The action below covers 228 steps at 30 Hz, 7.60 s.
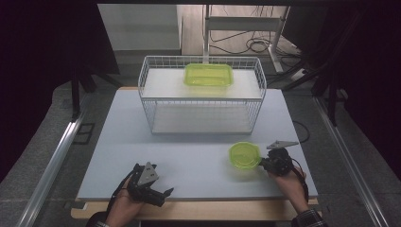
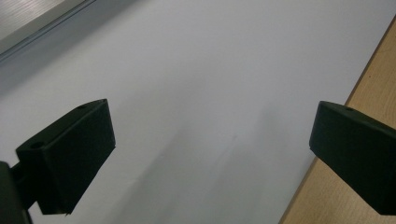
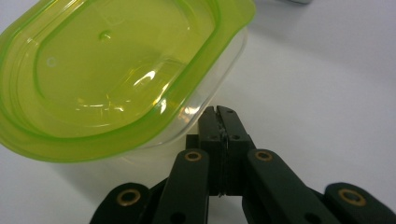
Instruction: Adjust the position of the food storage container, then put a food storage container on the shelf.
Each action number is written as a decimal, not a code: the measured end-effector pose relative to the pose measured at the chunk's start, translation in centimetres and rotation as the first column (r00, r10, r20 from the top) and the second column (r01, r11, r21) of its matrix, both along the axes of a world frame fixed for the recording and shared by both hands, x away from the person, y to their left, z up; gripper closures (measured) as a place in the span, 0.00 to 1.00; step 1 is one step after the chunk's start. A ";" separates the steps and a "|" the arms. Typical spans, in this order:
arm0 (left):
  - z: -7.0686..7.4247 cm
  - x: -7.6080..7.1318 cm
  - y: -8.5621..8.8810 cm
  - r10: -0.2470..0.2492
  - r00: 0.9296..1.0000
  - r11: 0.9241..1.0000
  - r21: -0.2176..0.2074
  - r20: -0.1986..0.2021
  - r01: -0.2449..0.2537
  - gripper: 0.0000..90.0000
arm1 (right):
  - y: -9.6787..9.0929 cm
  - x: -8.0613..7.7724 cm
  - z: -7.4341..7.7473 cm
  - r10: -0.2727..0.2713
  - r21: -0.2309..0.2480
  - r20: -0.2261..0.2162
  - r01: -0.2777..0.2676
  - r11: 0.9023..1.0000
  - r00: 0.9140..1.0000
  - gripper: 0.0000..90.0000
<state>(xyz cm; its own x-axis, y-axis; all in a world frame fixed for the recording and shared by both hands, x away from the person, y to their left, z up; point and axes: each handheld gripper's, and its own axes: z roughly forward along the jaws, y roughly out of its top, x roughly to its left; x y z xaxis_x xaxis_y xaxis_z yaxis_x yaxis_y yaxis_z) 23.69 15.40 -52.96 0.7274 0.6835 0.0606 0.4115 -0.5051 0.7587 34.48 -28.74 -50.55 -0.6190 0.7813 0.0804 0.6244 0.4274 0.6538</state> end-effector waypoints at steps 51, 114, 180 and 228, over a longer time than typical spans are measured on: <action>-0.1 0.0 -0.1 -0.004 1.000 1.000 0.017 -0.002 0.004 0.00 | 8.5 2.2 -0.3 0.168 0.037 0.041 -0.169 0.985 0.985 0.89; -0.1 -0.1 -0.3 -0.025 1.000 0.999 0.021 -0.005 0.025 0.00 | 7.2 1.3 3.5 0.150 0.249 -0.032 -0.138 0.959 0.988 0.47; -0.4 -0.1 -0.6 -0.029 0.999 0.998 0.061 -0.013 0.030 0.00 | 7.1 6.1 1.5 0.101 0.373 -0.265 0.005 0.928 0.959 0.74; -0.3 -0.1 -0.6 -0.024 1.000 0.998 0.051 -0.011 0.024 0.00 | 7.1 6.3 11.8 0.191 0.629 -0.182 -0.035 0.776 0.965 0.90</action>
